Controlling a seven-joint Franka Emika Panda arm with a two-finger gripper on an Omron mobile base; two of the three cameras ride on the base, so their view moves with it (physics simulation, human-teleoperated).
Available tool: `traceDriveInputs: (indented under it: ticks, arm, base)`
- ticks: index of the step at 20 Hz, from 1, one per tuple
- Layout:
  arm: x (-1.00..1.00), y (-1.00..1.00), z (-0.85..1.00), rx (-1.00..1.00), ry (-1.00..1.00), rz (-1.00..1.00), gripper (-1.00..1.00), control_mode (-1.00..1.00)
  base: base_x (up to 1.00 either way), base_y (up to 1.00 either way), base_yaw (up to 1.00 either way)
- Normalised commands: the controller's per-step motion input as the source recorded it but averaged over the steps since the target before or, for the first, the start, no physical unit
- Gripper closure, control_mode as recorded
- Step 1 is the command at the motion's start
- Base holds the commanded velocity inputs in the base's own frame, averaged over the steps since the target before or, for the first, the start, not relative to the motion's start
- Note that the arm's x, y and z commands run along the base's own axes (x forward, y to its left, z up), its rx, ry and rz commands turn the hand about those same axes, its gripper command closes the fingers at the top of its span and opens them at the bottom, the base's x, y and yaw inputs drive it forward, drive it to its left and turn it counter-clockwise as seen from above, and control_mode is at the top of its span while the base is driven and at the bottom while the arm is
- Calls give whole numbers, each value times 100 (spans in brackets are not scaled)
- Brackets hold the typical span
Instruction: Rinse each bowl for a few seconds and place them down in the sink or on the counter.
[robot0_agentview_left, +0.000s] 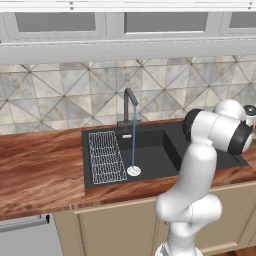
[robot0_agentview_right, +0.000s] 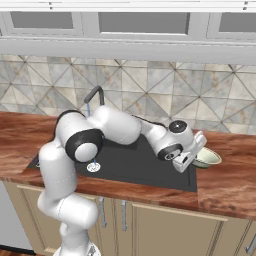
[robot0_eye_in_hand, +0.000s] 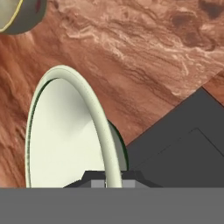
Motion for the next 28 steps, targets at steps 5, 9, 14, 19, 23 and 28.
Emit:
traceDriveInputs:
  ticks: [5,9,14,19,23,28]
  arm:
    - [4,-15,-21,4,2,2,100,-100]
    - [6,-17,-19,4,2,1,100,-100]
    - [9,-17,-20,3,2,1,100,-100]
    - [10,-14,-21,3,2,1,100,-100]
    - [11,-12,-24,3,3,1,100,-100]
    - [6,-4,-21,4,2,1,-100,-100]
  base:
    - [0,0,0]
    - [0,0,0]
    - [0,0,0]
    - [0,0,0]
    - [0,0,0]
    - [0,0,0]
